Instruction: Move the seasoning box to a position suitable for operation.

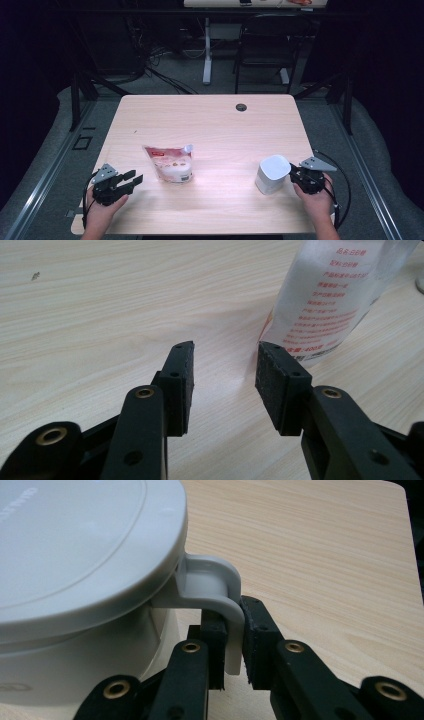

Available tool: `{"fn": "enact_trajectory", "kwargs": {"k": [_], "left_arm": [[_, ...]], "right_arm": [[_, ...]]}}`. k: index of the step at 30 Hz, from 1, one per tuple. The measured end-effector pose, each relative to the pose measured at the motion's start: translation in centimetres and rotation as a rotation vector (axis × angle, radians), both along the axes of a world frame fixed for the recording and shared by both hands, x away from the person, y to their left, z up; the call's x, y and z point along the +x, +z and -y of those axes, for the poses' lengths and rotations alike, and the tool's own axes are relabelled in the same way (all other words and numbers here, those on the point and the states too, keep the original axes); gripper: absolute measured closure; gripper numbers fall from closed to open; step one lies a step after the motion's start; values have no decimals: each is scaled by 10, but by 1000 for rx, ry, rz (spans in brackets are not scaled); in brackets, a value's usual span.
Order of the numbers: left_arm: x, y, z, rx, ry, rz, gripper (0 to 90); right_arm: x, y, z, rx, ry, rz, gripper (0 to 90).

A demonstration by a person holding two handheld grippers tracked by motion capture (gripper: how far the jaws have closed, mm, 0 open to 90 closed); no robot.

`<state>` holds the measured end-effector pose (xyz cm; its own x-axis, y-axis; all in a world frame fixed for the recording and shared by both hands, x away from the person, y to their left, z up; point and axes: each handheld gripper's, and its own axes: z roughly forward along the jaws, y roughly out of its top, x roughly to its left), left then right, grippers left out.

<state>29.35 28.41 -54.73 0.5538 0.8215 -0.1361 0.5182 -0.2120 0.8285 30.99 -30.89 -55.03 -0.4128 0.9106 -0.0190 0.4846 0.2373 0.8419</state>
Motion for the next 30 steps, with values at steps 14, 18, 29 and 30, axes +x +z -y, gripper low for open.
{"fn": "enact_trajectory", "kwargs": {"k": [14,18,29,30], "left_arm": [[0,0,2,5,7,9,601],[-1,0,2,5,8,8,605],[-1,0,2,13,4,5,605],[-1,0,2,13,4,5,605]], "right_arm": [[6,1,-34,-28,-55,7,821],[9,0,-45,-20,-82,9,821],[13,0,-68,-10,-146,5,818],[13,0,-68,-15,-147,5,818]]}}
